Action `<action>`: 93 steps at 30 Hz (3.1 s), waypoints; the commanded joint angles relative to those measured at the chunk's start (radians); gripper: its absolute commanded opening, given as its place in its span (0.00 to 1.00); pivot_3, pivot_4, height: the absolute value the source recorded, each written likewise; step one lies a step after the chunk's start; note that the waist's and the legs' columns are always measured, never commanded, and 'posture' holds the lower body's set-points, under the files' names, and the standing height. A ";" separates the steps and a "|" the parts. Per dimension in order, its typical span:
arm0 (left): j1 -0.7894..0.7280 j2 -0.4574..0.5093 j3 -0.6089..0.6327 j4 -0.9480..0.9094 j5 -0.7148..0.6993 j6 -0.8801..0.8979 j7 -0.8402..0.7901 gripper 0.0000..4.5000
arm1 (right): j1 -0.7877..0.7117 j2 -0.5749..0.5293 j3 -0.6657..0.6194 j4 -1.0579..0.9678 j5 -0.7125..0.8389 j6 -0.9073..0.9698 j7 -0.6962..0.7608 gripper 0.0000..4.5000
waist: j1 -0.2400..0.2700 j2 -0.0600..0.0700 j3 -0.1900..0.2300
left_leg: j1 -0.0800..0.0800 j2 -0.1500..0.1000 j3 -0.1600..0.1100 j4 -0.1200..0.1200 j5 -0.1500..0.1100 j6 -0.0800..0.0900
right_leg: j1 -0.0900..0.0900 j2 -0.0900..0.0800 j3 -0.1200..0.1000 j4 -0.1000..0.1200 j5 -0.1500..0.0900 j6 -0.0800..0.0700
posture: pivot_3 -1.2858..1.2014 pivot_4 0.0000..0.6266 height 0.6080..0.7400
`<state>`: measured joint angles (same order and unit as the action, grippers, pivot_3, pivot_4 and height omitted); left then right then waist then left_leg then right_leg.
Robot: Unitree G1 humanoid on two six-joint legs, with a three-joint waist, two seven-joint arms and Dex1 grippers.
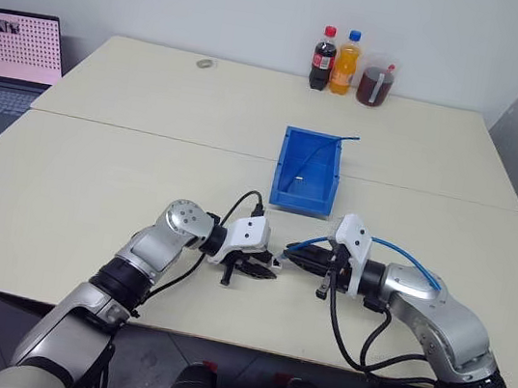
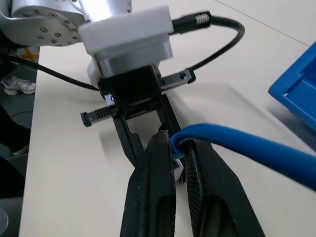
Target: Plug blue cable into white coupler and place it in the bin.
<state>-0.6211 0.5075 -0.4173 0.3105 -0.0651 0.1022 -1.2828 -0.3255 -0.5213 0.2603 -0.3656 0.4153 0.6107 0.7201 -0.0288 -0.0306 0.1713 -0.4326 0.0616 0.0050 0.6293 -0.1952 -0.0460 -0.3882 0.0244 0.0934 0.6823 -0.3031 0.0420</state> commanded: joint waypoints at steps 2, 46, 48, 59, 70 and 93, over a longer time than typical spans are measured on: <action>0.021 -0.003 -0.021 0.010 0.033 0.008 -0.004 0.18 | -0.019 0.024 0.003 -0.003 -0.015 -0.034 0.018 0.01 | 0.000 0.000 0.000 | 0.000 0.000 0.000 0.000 0.000 0.000 | 0.000 0.000 0.000 0.000 0.000 0.000 | 0.52 0.24 1.00; 0.034 0.000 -0.011 0.004 0.048 0.001 0.008 0.18 | 0.012 0.071 0.032 0.008 -0.048 0.149 -0.030 0.01 | -0.003 0.004 -0.008 | 0.002 0.000 0.000 0.000 0.000 0.000 | 0.001 0.001 0.000 0.001 0.000 0.000 | 0.52 0.24 1.00; 0.034 -0.002 -0.011 0.004 0.051 0.002 0.009 0.18 | -0.003 0.073 0.058 -0.009 -0.064 0.156 -0.044 0.01 | -0.003 0.005 -0.010 | 0.002 0.000 0.000 0.000 0.000 0.000 | 0.001 0.001 0.000 0.001 0.000 0.000 | 0.52 0.24 1.00; 0.037 -0.008 -0.006 -0.003 0.053 0.014 0.011 0.18 | -0.024 0.031 0.138 -0.043 -0.134 0.174 -0.036 0.01 | -0.003 0.007 -0.015 | 0.003 0.001 0.000 0.000 0.000 0.000 | 0.002 0.001 0.001 0.003 0.000 0.000 | 0.52 0.24 1.00; 0.042 -0.018 0.000 -0.010 0.058 0.029 0.044 0.18 | 0.007 0.092 0.023 -0.065 -0.030 0.306 -0.080 0.01 | -0.003 0.007 -0.017 | 0.004 0.001 0.000 0.000 0.000 0.000 | 0.003 0.001 0.001 0.002 0.000 0.000 | 0.52 0.24 1.00; 0.049 -0.052 0.005 -0.086 0.065 0.121 0.096 0.18 | -0.043 0.024 0.148 -0.121 -0.102 0.333 -0.114 0.00 | 0.001 0.007 -0.019 | 0.004 0.000 0.000 0.001 0.000 0.000 | 0.003 0.001 0.000 0.002 0.000 0.001 | 0.52 0.24 1.00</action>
<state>-0.5736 0.4742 -0.3939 0.2394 -0.0185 0.2144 -1.2117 -0.3786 -0.4782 0.3474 -0.5074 0.3231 0.9136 0.5767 -0.0283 -0.0235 0.1527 -0.4284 0.0616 0.0045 0.6301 -0.1951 -0.0457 -0.3847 0.0249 0.0938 0.6842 -0.3030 0.0427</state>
